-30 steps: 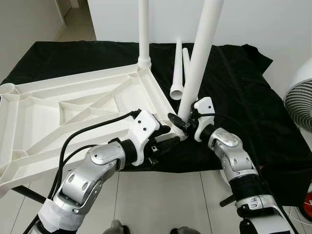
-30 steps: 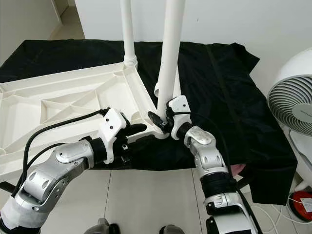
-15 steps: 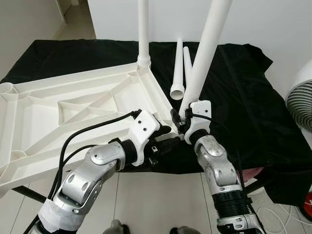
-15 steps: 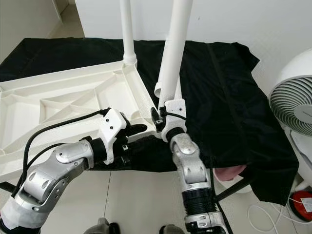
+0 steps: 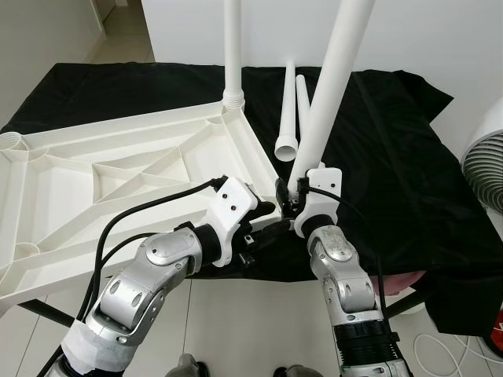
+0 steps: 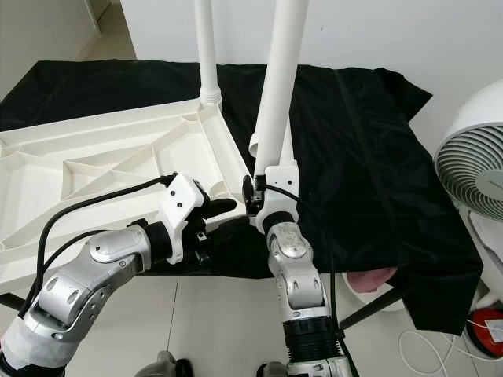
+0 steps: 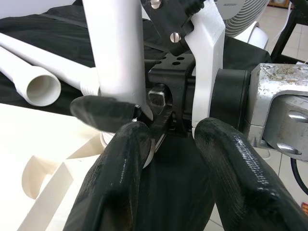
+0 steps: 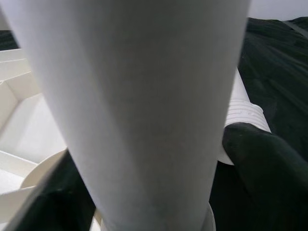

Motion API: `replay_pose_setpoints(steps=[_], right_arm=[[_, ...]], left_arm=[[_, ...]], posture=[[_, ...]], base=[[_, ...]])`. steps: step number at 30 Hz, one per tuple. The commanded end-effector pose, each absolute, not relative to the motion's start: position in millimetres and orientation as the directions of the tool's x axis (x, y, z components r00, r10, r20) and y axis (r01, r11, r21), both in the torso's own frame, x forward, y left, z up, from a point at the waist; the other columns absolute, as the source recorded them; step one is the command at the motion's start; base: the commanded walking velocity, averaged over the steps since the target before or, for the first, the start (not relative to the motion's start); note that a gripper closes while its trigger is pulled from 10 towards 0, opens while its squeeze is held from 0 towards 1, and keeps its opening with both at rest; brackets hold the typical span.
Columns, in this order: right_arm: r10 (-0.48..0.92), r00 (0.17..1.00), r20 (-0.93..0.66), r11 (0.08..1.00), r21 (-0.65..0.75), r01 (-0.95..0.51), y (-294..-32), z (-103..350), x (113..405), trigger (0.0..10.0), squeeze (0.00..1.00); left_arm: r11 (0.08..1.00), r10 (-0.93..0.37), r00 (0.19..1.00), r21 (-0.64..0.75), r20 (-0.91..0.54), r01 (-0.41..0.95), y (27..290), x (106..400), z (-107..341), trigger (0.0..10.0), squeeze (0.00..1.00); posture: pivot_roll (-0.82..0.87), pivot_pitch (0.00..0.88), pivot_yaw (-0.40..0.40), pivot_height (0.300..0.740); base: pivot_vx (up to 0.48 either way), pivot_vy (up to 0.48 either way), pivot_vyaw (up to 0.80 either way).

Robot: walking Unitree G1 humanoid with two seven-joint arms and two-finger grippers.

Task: Building children table

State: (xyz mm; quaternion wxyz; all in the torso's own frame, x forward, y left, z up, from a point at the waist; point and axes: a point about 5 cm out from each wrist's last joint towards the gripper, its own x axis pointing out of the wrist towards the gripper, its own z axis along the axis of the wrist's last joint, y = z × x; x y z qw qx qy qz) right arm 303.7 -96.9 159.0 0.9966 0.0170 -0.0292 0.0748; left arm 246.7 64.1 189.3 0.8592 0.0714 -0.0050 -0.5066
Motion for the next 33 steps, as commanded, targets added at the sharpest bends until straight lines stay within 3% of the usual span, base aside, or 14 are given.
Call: replay_pose_setpoints(steps=[1,6,11,14,15,22,33], right_arm=[[0.15,0.987,0.057,0.987,0.04,-0.153,-97,159,302,10.0,1.0],[0.19,0.979,0.071,0.981,0.034,-0.193,-100,162,305,10.0,1.0],[0.343,0.938,0.056,0.939,-0.004,-0.343,-109,162,308,10.0,1.0],[0.364,0.93,0.052,0.931,-0.007,-0.364,-110,161,308,10.0,1.0],[0.411,0.91,0.045,0.912,-0.021,-0.411,-111,160,309,10.0,0.0],[0.614,0.789,0.019,0.783,-0.142,-0.606,-121,157,314,10.0,0.0],[0.666,0.745,-0.031,0.724,-0.215,-0.656,-134,157,330,10.0,0.0]], left_arm=[[0.473,-0.872,0.484,0.134,-0.066,0.871,65,246,189,10.0,0.0],[0.473,-0.873,0.484,0.132,-0.068,0.871,64,246,188,10.0,0.0],[0.468,-0.875,0.479,0.131,-0.07,0.874,63,245,186,10.0,0.0],[0.467,-0.876,0.478,0.131,-0.07,0.875,63,244,186,10.0,0.0],[0.464,-0.877,0.475,0.129,-0.07,0.876,62,244,185,10.0,0.0],[0.457,-0.88,0.468,0.124,-0.076,0.881,61,242,183,10.0,0.0],[0.488,-0.863,0.499,0.122,-0.084,0.864,61,246,175,10.0,0.0]], posture=[[-0.05,0.059,0.01,0.74],[-0.05,0.047,0.005,0.74],[-0.05,0.045,0.004,0.74],[-0.05,0.045,0.004,0.74],[-0.06,0.04,0.005,0.74],[-0.06,0.036,0.009,0.74],[-0.05,0.032,0.001,0.74]], base=[[0.0,0.0,0.0],[0.0,0.0,0.0],[0.0,0.0,0.0],[0.0,0.0,0.0],[0.0,0.0,0.0],[0.0,0.0,0.0],[0.0,0.0,0.0]])
